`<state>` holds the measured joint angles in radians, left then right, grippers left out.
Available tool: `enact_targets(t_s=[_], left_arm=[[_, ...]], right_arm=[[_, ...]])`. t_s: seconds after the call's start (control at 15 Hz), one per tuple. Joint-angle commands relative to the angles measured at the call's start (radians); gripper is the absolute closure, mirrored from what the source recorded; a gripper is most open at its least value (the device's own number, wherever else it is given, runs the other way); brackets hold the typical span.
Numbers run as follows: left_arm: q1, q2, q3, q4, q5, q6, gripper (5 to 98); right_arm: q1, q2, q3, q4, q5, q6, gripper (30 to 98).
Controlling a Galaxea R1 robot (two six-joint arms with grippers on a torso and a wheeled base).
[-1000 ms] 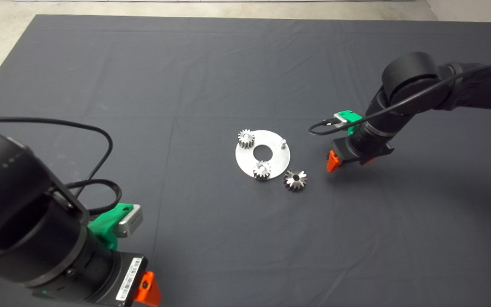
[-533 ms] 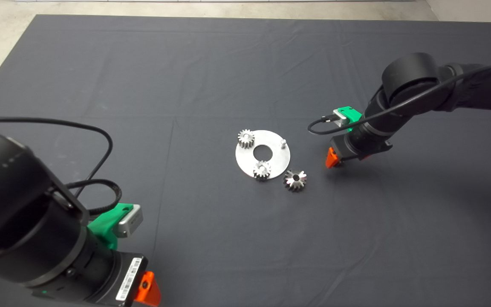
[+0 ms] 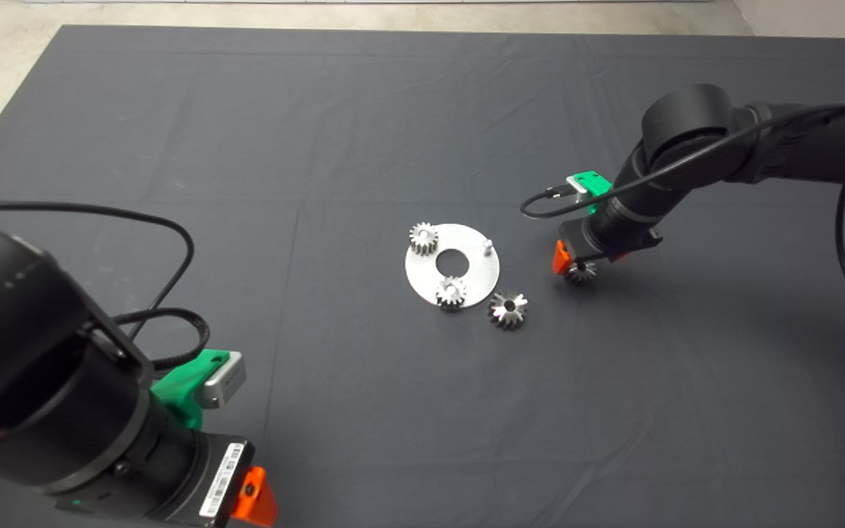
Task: Remove an incorrectly installed larger gear and replace it with the correct smaller gear
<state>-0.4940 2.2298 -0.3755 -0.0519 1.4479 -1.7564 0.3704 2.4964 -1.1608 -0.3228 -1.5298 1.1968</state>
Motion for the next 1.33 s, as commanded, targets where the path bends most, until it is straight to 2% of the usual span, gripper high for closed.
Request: enact_targets(t_s=[0.0, 0.53, 1.0, 1.27], left_arm=[[-0.012, -0.003, 0.009, 0.003, 0.002, 0.002, 15.3], [-0.012, -0.003, 0.011, 0.003, 0.002, 0.0, 15.3], [-0.012, -0.003, 0.008, 0.003, 0.002, 0.0, 15.3], [-0.012, -0.003, 0.011, 0.003, 0.002, -0.001, 15.3]], right_arm=[[0.011, 0.003, -0.014, -0.042, -0.128, -0.005, 50.5], [-0.028, -0.005, -0.026, -0.067, -0.128, -0.006, 50.5], [-0.031, -0.001, -0.066, -0.099, -0.128, -0.013, 50.5], [-0.033, 0.005, -0.097, -0.111, -0.128, -0.044, 50.5]])
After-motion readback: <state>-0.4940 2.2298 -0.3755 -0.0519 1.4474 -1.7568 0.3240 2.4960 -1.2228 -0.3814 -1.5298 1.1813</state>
